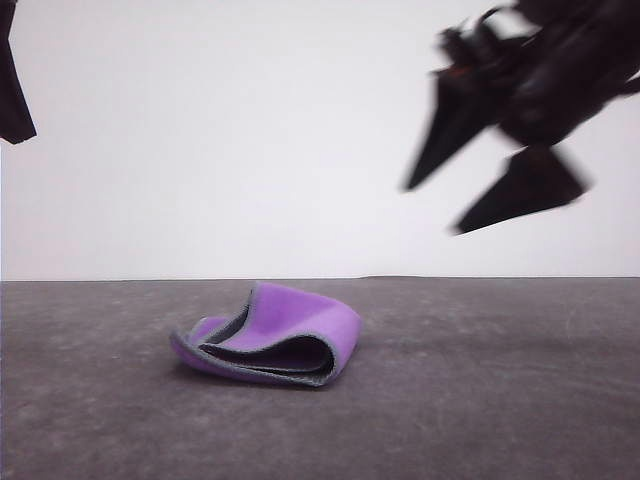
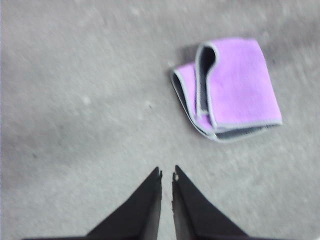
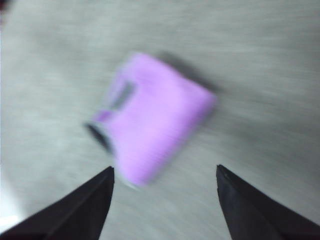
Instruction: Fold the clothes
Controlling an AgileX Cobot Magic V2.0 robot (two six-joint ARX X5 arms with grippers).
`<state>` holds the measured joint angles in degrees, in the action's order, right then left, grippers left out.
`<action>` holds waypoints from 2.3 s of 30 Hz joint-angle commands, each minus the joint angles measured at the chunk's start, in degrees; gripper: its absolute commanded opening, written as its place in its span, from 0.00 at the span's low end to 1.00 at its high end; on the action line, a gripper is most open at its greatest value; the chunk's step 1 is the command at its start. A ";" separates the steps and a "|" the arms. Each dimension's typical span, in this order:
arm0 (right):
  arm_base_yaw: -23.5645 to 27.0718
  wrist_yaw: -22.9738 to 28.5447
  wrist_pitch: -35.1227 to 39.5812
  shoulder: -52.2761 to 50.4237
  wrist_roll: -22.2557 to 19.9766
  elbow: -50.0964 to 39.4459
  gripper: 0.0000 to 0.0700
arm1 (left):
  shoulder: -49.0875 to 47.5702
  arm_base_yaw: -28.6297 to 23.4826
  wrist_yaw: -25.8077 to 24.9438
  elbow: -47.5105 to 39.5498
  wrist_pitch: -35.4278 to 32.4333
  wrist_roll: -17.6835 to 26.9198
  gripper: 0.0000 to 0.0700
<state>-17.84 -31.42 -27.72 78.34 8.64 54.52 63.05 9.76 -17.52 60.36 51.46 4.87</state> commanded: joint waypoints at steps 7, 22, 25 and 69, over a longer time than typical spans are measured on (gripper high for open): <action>6.96 10.15 -12.96 -10.99 -11.20 0.96 0.58 | 0.52 -1.82 0.09 0.55 -0.26 0.44 0.04; 10.38 10.94 -13.53 -14.36 -12.93 0.96 0.00 | 0.52 -1.88 0.09 0.55 0.20 0.43 0.01; 10.38 10.93 -13.53 -14.36 -12.96 0.96 0.01 | 0.52 -1.88 0.09 0.55 0.67 0.45 0.01; 10.38 10.47 -7.78 -14.36 -13.15 0.98 0.01 | -26.05 -6.07 2.84 -29.33 -32.07 -4.36 0.02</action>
<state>-7.40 -20.84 -35.94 63.53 -4.16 54.52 38.80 3.78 -15.36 33.33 21.97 2.26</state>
